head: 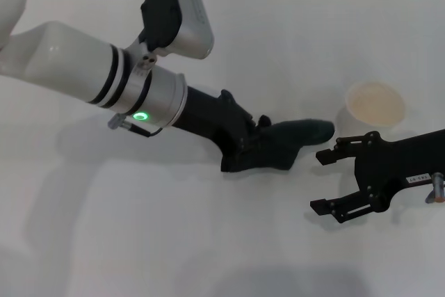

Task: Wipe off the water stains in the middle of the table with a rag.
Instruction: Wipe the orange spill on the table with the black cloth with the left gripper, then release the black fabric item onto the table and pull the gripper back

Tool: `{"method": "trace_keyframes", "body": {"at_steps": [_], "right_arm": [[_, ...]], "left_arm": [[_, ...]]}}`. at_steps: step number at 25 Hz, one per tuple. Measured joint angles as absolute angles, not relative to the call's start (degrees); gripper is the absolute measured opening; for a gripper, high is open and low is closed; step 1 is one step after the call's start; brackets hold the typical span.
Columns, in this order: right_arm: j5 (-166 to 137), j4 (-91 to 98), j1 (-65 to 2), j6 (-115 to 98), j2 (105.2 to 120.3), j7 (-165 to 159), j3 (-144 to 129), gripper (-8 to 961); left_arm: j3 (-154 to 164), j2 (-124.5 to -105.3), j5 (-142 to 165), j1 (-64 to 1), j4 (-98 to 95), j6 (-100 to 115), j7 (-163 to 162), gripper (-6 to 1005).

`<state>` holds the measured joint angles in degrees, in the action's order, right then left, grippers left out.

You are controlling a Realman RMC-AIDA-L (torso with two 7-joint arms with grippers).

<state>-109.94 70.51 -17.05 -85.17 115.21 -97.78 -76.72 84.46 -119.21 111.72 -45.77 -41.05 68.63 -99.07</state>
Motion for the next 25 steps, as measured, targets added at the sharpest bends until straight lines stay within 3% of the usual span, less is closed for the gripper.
{"method": "trace_keyframes", "body": {"at_steps": [15, 25], "right_arm": [[-109.94, 69.93, -16.9, -84.4, 115.34, -97.97, -76.73, 806], [-109.38, 69.86, -16.67, -83.75, 115.32, -97.8, -75.93, 800]], "left_arm": [[83.98, -119.13, 118.16, -35.44, -52.89, 74.4, -102.73, 105], [81.24, -119.03, 119.0, -30.91, -57.28, 75.91, -101.48, 294]]}}
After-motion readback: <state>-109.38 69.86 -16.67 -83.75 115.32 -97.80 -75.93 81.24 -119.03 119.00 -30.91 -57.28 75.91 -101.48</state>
